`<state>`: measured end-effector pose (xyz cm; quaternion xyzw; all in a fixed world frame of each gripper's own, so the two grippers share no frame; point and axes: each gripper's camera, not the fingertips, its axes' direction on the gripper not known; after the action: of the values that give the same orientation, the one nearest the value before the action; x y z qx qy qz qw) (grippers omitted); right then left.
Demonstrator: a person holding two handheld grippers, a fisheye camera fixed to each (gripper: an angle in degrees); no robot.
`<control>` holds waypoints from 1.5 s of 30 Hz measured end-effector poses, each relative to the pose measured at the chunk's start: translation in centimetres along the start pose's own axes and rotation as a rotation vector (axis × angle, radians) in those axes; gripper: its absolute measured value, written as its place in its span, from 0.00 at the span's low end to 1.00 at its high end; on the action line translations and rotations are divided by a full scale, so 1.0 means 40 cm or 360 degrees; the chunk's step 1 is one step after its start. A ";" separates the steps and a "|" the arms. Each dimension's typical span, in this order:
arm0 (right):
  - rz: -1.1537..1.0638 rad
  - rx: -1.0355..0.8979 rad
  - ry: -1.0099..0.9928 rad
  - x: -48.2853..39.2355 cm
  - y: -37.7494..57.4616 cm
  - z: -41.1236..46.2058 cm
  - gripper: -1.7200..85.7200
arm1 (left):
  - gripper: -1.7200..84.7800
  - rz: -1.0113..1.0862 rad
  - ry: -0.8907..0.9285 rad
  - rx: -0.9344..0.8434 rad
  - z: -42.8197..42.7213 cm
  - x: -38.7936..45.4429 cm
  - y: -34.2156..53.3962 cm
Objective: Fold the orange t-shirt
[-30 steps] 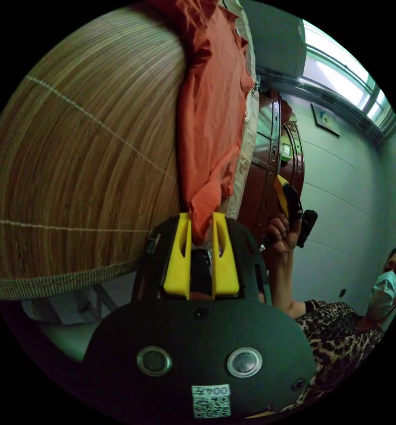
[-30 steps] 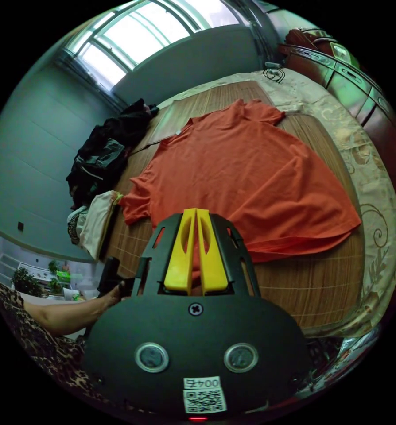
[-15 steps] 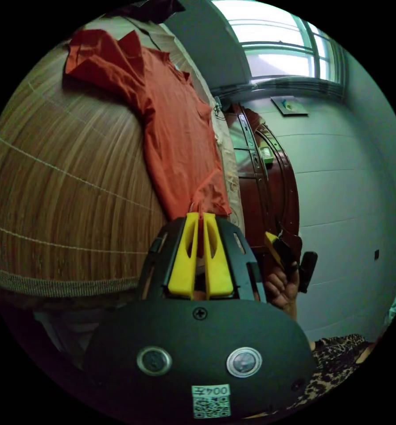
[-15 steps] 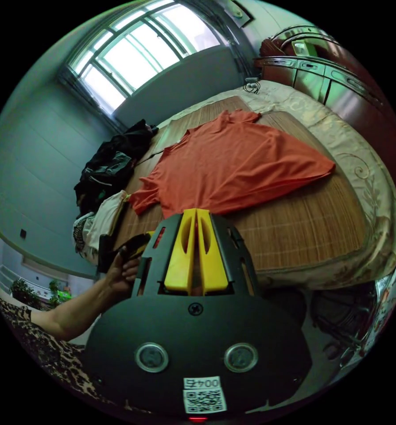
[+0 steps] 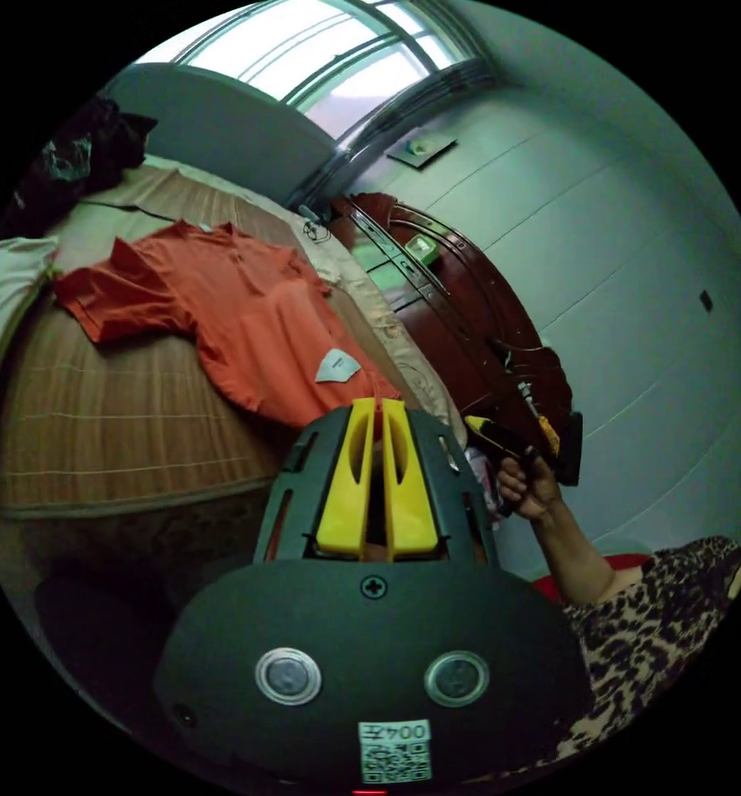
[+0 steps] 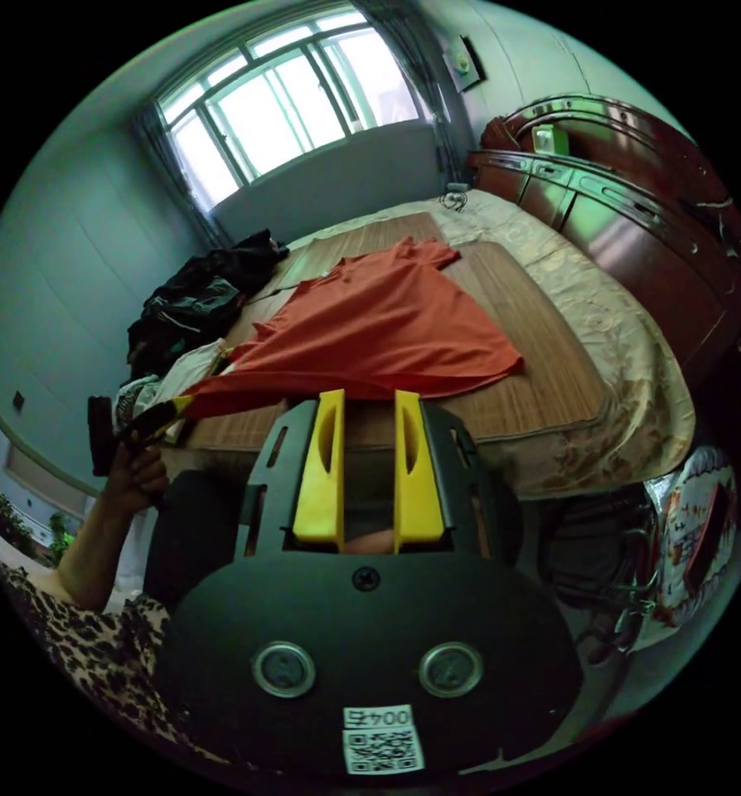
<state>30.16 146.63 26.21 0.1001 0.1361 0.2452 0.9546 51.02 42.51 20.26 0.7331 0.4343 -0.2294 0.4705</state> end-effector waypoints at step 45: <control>0.0259 0.0852 -0.1681 0.396 -0.416 -0.684 0.01 | 0.03 0.0298 -0.0385 0.0919 -0.761 0.773 -0.735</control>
<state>42.38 143.56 -7.24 0.4556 -0.3080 0.1918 0.8129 39.77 87.88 -3.43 0.8404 0.2229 -0.3844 0.3103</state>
